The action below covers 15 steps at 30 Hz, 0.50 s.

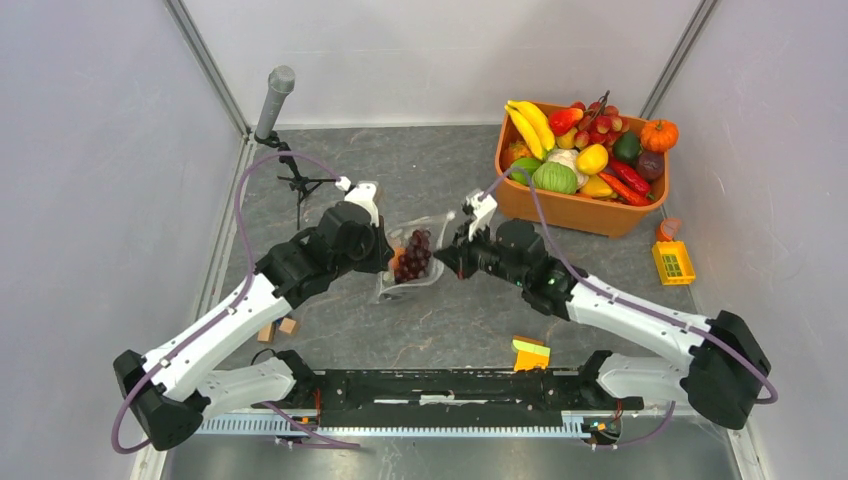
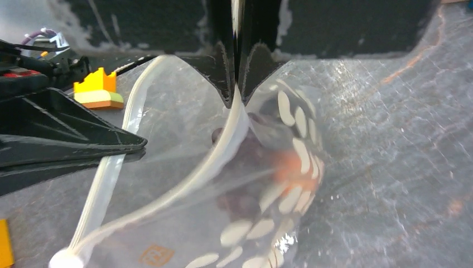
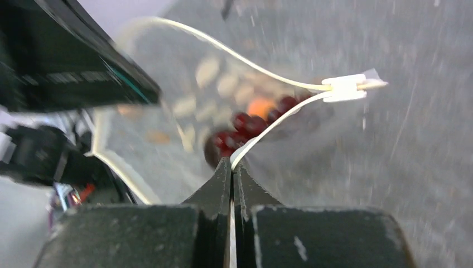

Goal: Place the food in the zip-top bag and seal the zipper
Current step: Adjust the zipper food storage bag at the center of the board.

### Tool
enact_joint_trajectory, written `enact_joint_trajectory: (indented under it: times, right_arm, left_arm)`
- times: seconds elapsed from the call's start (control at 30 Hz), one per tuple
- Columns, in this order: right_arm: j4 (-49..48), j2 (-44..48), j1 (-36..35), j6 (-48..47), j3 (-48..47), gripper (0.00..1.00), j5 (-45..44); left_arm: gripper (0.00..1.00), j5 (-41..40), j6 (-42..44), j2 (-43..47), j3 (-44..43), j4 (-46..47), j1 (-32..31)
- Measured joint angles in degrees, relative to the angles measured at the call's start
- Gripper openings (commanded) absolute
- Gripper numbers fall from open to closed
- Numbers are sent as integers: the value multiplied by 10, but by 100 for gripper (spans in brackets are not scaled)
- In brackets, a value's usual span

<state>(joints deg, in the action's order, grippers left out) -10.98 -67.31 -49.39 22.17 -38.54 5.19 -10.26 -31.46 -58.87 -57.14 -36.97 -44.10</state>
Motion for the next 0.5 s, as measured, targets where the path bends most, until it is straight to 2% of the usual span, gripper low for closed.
enact_joint_trajectory:
  times: [0.23,0.33,0.5]
  right_arm:
    - [6,-10,10,-25,-164,0,24]
    - [0,-37,19,-25,-187,0,38]
    - [0,-76,22,-19,-172,0,47]
  left_arm:
    - [7,-22,47,-1,-130,-80,0]
    - [7,-33,53,5,-132,-101,0]
    - [6,-33,54,5,-117,-115,0]
